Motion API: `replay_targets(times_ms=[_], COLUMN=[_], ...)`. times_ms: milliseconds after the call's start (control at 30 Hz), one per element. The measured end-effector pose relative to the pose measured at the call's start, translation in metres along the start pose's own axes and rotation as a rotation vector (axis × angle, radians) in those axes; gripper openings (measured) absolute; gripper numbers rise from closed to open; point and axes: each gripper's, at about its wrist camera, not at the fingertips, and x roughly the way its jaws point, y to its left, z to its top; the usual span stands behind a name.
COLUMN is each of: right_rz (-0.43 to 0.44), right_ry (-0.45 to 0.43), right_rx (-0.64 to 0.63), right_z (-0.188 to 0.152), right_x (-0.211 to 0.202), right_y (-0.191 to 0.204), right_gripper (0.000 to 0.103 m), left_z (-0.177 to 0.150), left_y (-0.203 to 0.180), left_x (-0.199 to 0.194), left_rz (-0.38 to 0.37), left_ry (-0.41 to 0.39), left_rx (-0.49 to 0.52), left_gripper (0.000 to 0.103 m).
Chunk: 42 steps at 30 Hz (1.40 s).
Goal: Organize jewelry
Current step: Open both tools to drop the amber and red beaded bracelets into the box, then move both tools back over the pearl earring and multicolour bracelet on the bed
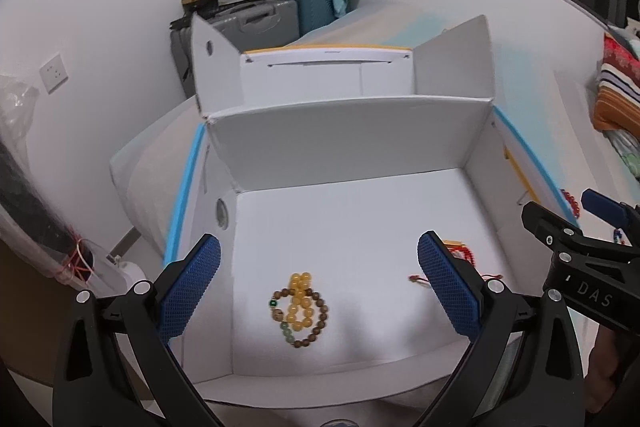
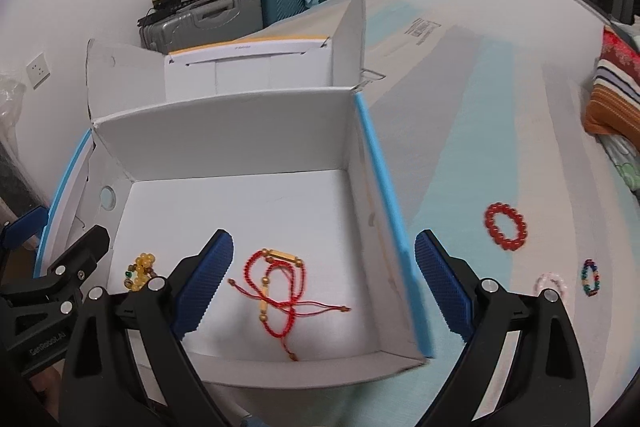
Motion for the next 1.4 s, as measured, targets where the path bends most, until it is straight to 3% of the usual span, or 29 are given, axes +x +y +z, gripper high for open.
replay_targets(times_ms=[767,1200,1400], right_rz=[-0.134,-0.202,-0.259], right_ry=[-0.056,-0.032,-0.008], right_rx=[0.189,0.324,0.371], right_z=[-0.033,-0.054,-0.059], right_x=[-0.064,-0.078,-0.077], right_y=[-0.148,-0.240,-0.289], right_gripper=[0.089,0.089,0.089], left_z=[0.001,-0.012,-0.018], left_y=[-0.142,-0.227,-0.268], left_x=[-0.044,-0.054,-0.040], left_rz=[-0.161,-0.246,-0.288], left_ry=[-0.071,-0.074,-0.039], left_rx=[0.155,0.269,0.317], left_gripper=[0.097,0.097,0.097])
